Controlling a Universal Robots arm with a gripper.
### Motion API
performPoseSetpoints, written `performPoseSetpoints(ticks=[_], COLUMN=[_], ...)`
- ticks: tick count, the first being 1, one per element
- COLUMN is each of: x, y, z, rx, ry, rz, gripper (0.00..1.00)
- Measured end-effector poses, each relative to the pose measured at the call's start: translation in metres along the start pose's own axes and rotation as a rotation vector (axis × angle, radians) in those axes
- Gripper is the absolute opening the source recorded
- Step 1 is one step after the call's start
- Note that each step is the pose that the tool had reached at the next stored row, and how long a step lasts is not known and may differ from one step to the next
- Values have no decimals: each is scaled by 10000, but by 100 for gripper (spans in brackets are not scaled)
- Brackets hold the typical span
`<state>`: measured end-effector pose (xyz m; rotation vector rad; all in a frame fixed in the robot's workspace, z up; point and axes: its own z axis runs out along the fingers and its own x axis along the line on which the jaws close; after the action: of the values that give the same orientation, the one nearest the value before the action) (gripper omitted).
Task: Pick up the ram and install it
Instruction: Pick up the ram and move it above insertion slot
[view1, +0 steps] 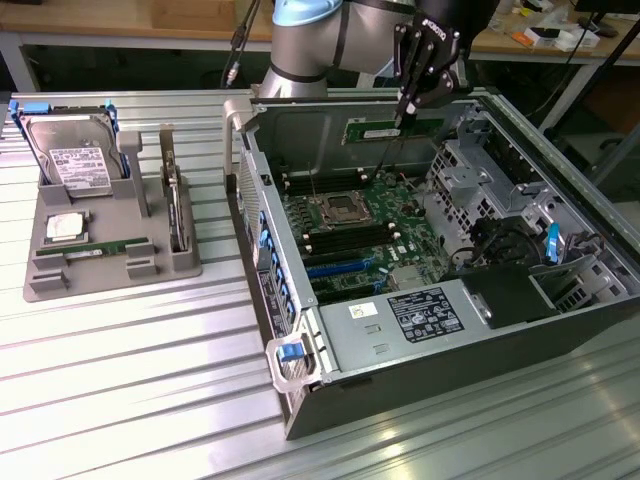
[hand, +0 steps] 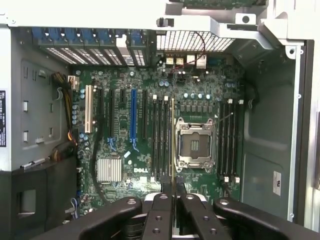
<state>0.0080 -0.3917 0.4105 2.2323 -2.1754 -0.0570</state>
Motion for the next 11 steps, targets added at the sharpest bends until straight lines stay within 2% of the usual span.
performPoseSetpoints(ticks=[3,9,11], x=[2,5,5], y=[-88,-197,-208], z=[-4,-8,-9], rx=[0,0,0], ry=[-1,0,0], rz=[0,-2,0], gripper=[12,12,12])
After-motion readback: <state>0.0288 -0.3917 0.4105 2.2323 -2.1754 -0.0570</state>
